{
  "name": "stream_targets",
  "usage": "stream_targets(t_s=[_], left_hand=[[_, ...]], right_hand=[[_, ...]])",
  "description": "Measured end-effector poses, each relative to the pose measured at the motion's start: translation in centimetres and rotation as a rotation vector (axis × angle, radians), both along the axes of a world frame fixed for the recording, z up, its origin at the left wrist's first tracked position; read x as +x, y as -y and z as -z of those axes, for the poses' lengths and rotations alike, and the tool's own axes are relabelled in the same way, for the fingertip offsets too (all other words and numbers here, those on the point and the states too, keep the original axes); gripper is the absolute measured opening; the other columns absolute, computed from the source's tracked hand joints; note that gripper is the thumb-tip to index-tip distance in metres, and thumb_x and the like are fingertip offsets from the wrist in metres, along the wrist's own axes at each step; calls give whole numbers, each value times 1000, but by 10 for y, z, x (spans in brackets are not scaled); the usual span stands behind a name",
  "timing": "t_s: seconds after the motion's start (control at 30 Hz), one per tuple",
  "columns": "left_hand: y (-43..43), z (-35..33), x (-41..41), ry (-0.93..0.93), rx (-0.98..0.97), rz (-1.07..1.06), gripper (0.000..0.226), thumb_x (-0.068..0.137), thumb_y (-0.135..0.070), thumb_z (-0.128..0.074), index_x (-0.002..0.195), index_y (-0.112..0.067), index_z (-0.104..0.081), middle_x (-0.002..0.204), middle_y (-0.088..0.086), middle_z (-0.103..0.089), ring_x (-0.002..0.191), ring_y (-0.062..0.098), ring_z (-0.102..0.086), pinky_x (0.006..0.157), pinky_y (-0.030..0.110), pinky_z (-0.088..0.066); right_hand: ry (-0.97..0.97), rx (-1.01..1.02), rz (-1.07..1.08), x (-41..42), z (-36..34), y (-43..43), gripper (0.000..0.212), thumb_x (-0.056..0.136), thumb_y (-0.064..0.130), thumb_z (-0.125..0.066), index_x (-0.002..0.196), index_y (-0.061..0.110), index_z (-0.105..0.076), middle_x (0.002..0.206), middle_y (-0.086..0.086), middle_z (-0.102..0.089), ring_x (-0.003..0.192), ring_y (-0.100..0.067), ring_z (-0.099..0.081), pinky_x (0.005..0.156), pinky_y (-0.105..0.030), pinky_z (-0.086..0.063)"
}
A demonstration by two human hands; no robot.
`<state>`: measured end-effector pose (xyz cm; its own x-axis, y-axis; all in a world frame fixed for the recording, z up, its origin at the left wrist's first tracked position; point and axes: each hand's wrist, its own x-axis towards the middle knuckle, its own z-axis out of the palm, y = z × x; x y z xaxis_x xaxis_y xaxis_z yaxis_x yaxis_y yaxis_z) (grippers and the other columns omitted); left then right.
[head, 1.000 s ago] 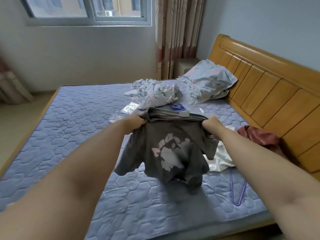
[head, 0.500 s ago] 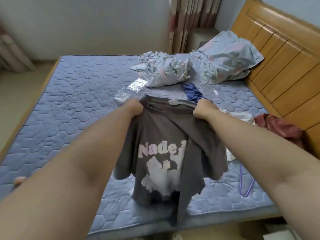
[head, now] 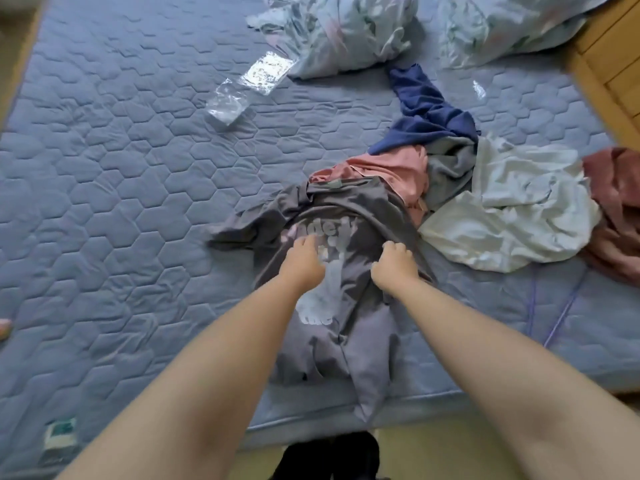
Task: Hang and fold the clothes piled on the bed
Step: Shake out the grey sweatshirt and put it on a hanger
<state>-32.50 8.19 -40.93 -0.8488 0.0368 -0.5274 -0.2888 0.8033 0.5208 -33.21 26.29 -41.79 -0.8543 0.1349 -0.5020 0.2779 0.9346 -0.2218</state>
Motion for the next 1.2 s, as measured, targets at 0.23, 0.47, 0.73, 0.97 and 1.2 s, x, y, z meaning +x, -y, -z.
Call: stream_targets(t_s=[0.23,0.47,0.73,0.97,1.2], left_hand=[[-4,118,80,165,-45,108,55,92,-18,-51,145,-15,-34,146,10,-37,134,29,-34,105,40,-36],[-25,189,158,186,-345,610,94,81,-48,-64,152,-22,-9,160,7,3,147,28,3,117,52,-9],[-29,180,157,92,-297,395,22,78,-7,-52,94,-16,-64,101,4,-66,99,29,-59,69,27,-39],[-2,163,166,-293,-84,-228,27,81,-3,-59,106,-8,-67,111,11,-63,111,29,-51,89,29,-38],[1,185,242,74,86,-1174,68,85,-6,-60,145,-8,-29,146,16,-32,133,33,-35,110,38,-28]], right_hand=[[190,-62,-60,96,119,-7,50,92,33,-56,131,6,-38,138,-15,-40,129,-33,-36,102,-41,-37],[150,210,-296,171,184,4,73,72,44,-72,130,17,-37,131,-3,-40,125,-23,-39,101,-40,-38],[286,-366,316,136,156,-58,31,81,-8,-45,60,14,-45,63,-9,-49,58,-24,-48,57,-22,-41],[12,-44,752,148,146,-182,26,81,-4,-55,105,0,-62,108,-20,-63,104,-36,-58,86,-37,-46],[129,-299,1138,215,175,-125,32,89,12,-46,111,-9,-56,108,-23,-63,103,-40,-60,83,-44,-49]])
